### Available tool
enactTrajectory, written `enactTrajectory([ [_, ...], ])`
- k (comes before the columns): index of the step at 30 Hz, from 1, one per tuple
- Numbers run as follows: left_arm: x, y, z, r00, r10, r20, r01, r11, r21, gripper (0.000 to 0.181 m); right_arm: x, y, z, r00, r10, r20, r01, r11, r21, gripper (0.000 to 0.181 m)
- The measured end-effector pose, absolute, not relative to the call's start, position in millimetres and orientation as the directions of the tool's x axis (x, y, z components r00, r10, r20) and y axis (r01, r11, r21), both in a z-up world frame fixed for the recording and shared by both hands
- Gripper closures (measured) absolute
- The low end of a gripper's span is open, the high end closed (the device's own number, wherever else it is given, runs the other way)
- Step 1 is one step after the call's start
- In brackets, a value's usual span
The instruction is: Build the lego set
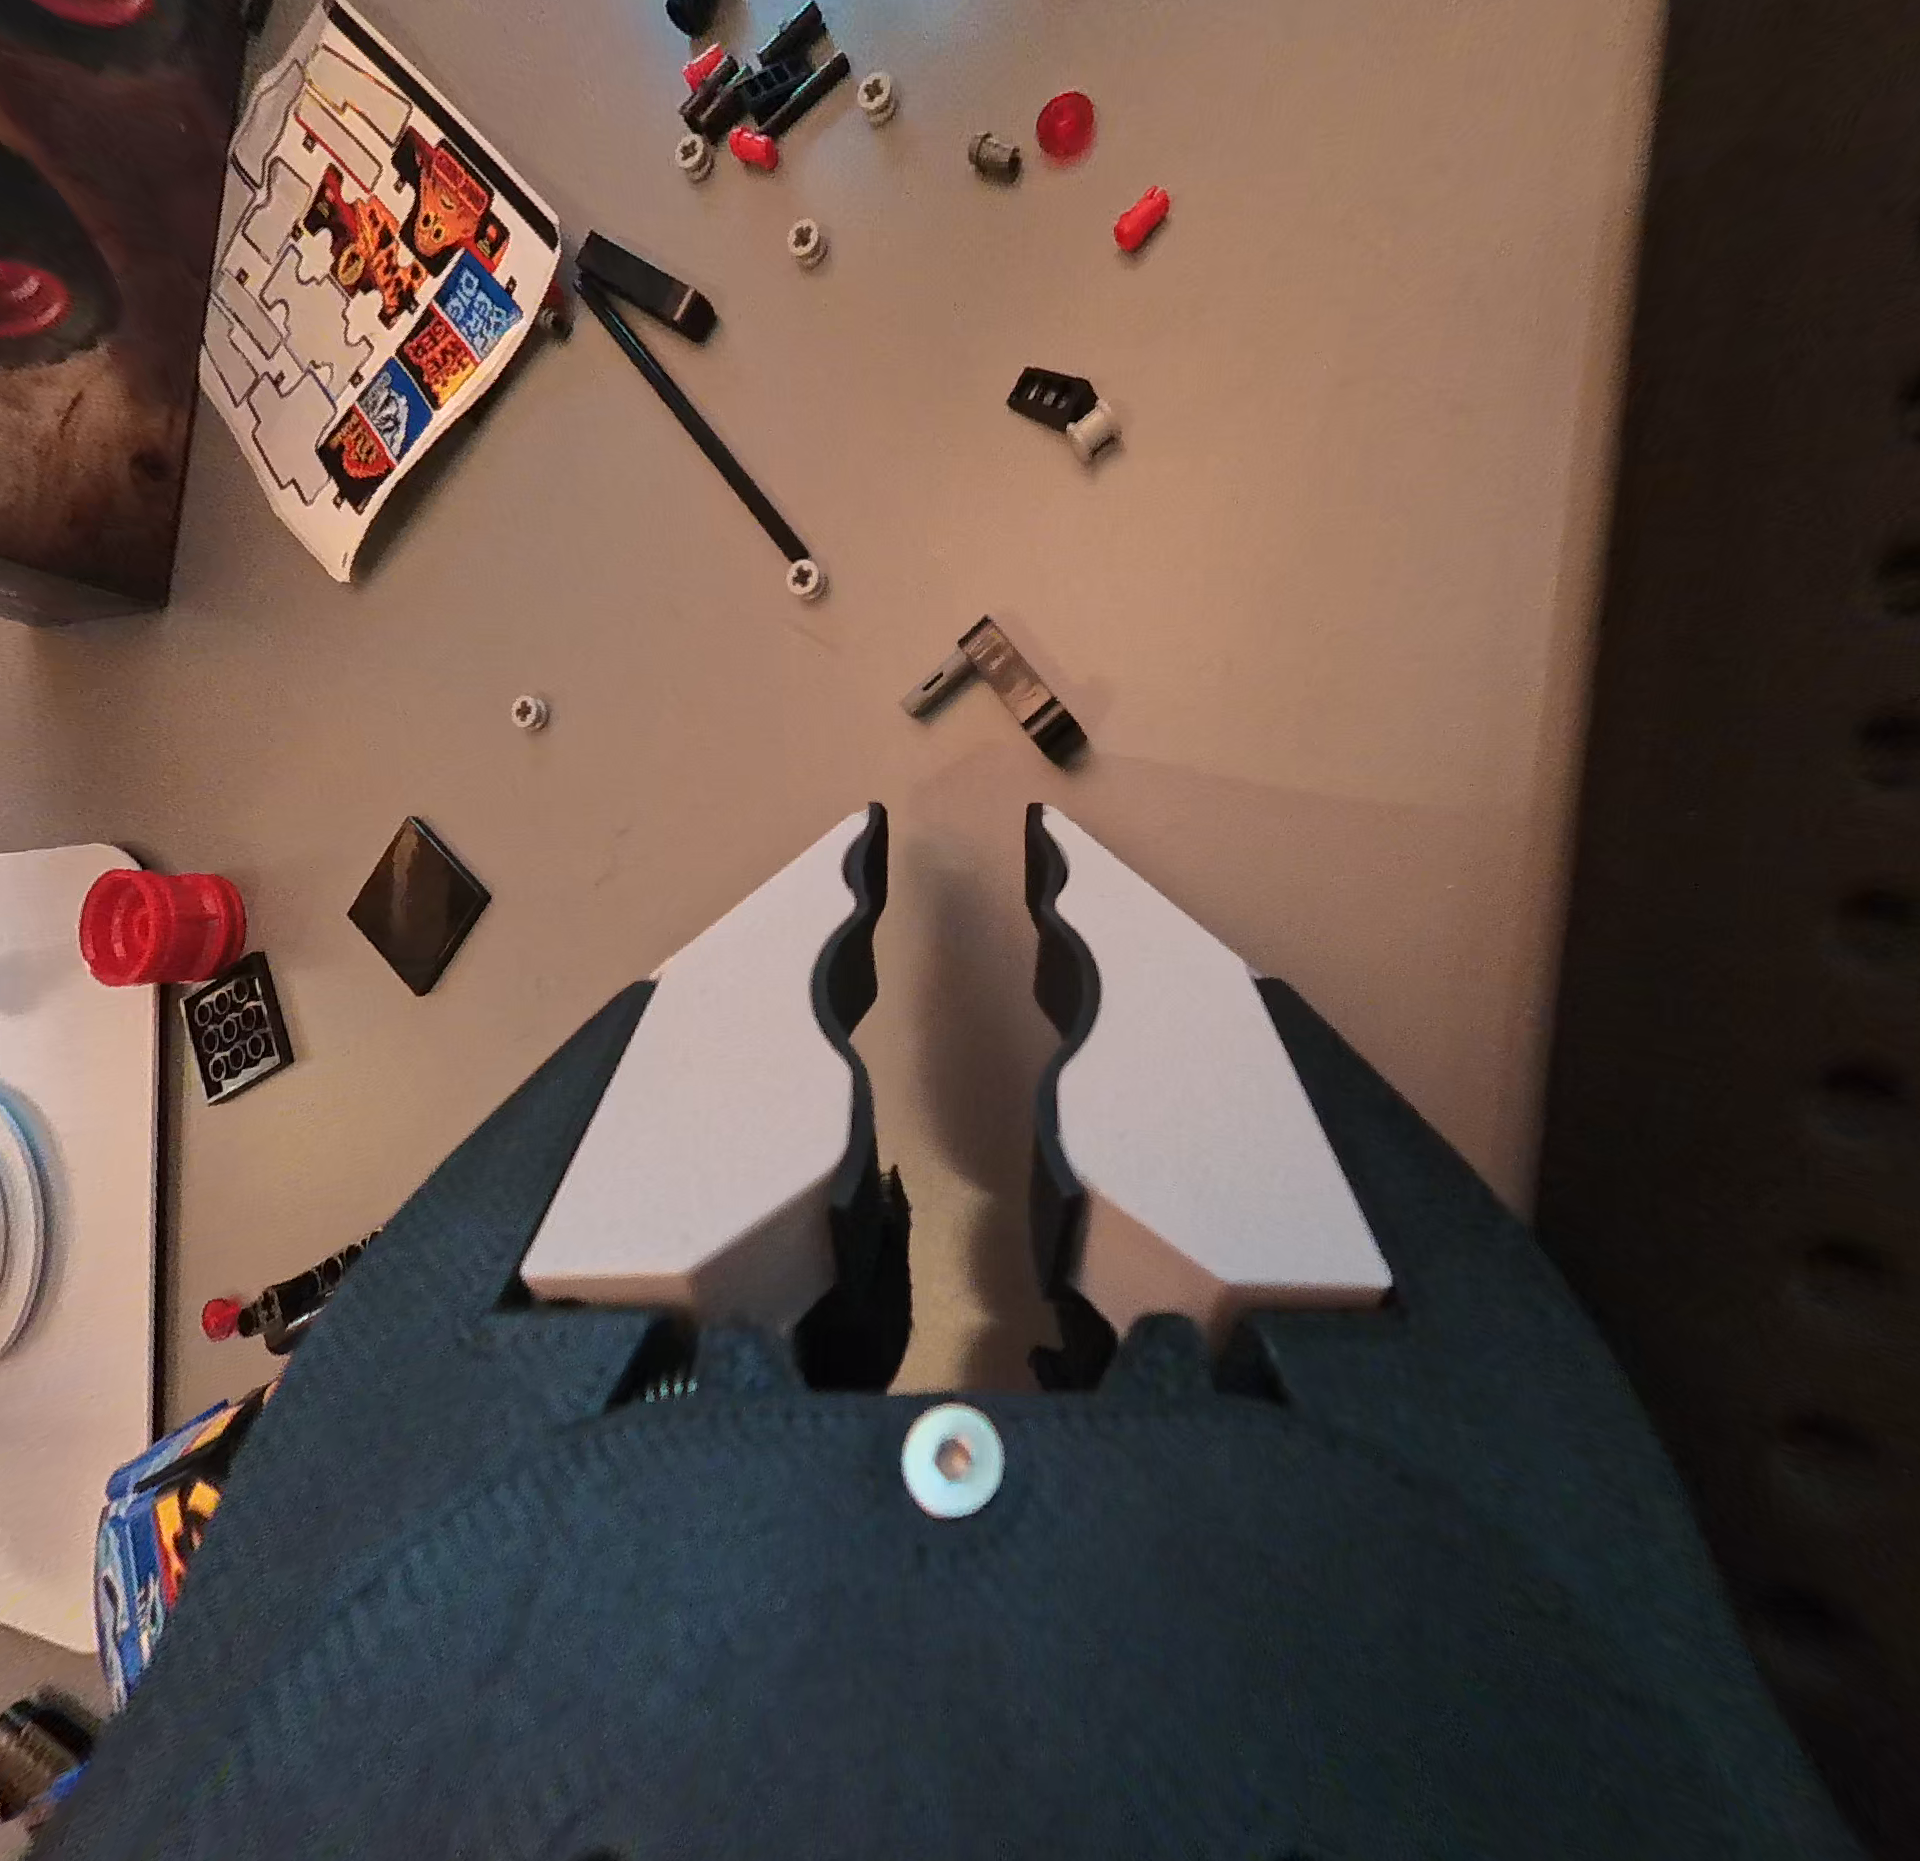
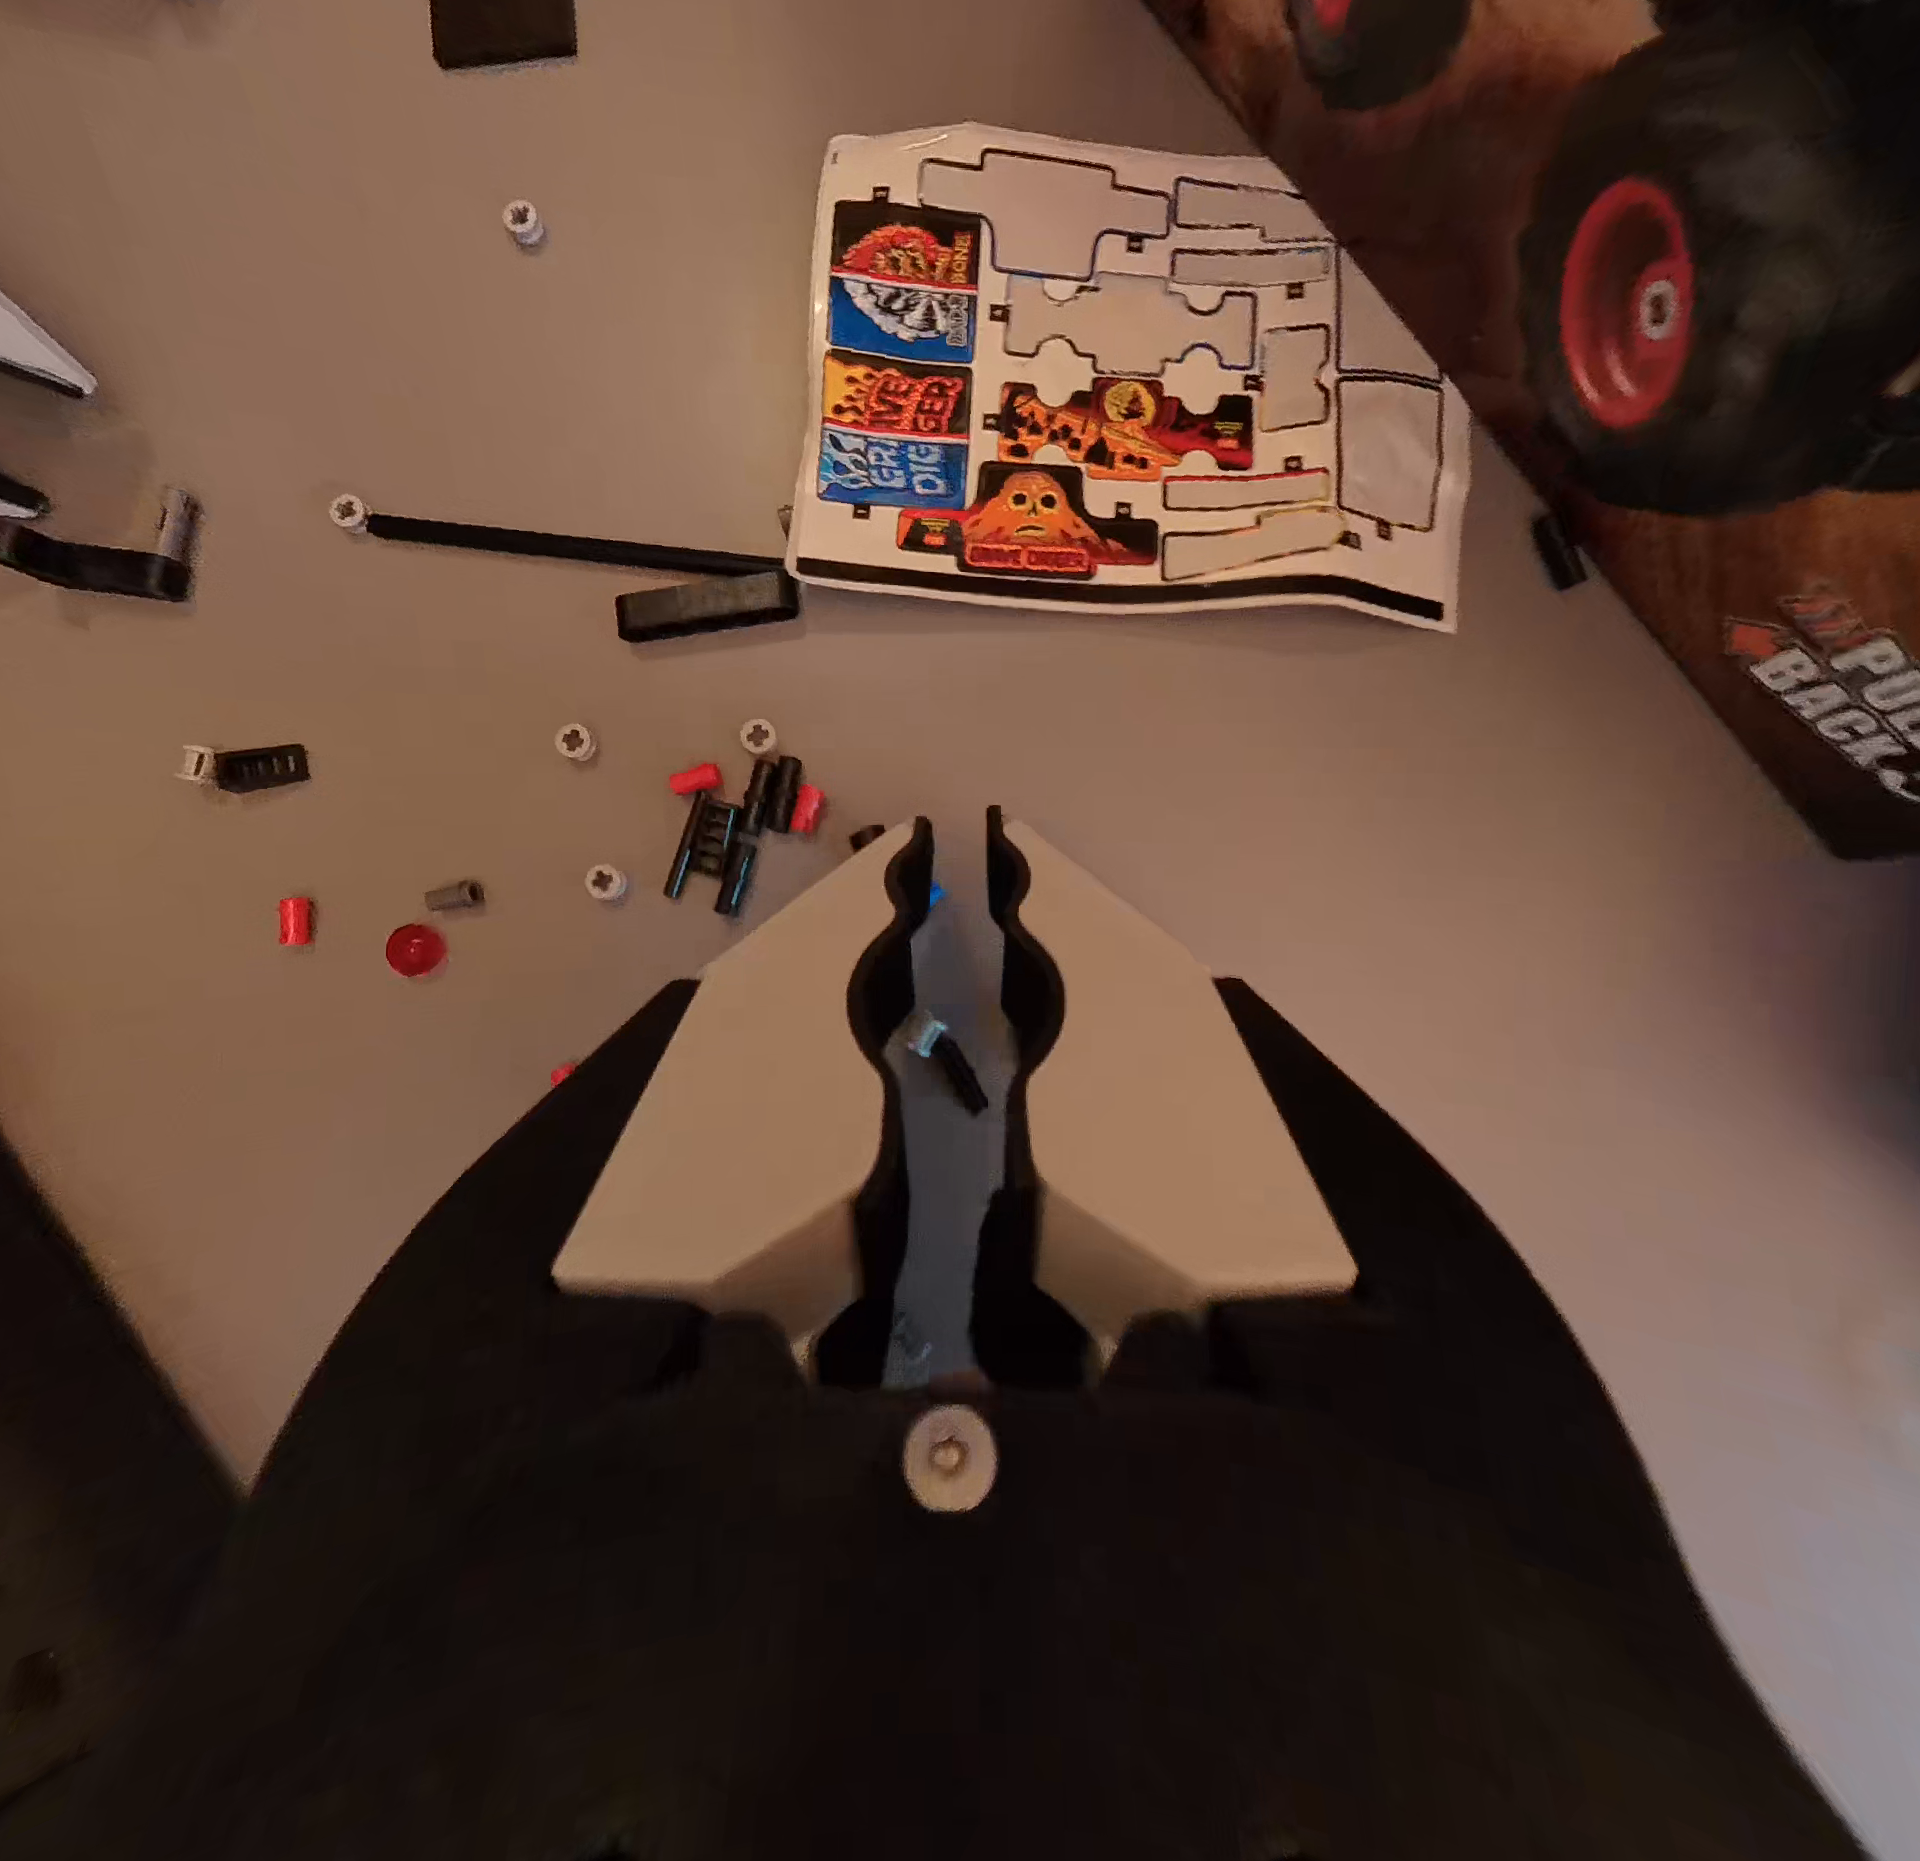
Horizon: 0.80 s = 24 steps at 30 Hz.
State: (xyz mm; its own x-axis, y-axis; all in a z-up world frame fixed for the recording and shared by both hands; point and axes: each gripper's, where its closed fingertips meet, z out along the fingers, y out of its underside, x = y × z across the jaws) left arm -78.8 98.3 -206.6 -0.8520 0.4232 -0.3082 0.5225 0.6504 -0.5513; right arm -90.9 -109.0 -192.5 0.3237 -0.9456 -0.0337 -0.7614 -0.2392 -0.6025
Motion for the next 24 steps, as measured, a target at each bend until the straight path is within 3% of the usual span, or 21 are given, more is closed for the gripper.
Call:
enactTrajectory([
  [24, -79, 100, -206, -0.853, 0.427, -0.301, 0.521, 0.649, -0.554, 0.156, -110, -114, -203, 0.384, -0.923, -0.039, -0.767, -0.295, -0.570, 0.167],
])
